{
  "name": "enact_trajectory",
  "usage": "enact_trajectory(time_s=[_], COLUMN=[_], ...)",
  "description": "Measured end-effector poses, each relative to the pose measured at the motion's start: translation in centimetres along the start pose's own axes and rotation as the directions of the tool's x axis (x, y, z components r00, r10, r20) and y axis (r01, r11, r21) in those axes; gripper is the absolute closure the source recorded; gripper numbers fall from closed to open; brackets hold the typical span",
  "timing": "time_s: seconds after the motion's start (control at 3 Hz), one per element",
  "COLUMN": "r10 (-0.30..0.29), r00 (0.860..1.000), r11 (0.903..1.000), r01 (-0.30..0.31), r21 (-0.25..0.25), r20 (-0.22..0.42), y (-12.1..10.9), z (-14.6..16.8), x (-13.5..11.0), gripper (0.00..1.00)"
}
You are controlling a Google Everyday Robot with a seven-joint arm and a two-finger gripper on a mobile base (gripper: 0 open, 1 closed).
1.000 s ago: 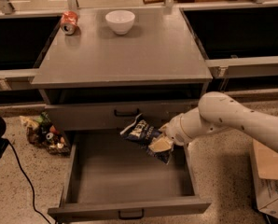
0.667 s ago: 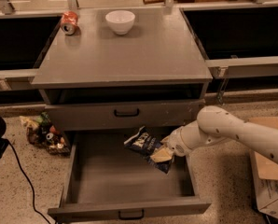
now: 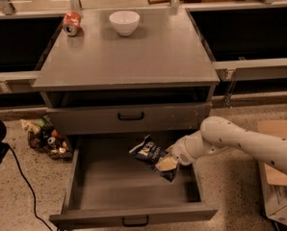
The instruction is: Place blue chip bag into middle drawer
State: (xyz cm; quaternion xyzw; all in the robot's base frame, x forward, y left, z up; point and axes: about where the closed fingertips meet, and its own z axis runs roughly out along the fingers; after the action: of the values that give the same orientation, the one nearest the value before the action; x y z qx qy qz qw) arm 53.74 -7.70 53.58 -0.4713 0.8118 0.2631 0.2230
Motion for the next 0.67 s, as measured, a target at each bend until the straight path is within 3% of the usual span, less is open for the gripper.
enact_trajectory(time_s=[0.67], r10=[0.093], r00=[0.996], r11=[0.9955], r01=[-0.093], r21=[-0.019], r20=[-0.013], y=[-3.2], z=[4.2], x=[5.2], gripper=[1.00])
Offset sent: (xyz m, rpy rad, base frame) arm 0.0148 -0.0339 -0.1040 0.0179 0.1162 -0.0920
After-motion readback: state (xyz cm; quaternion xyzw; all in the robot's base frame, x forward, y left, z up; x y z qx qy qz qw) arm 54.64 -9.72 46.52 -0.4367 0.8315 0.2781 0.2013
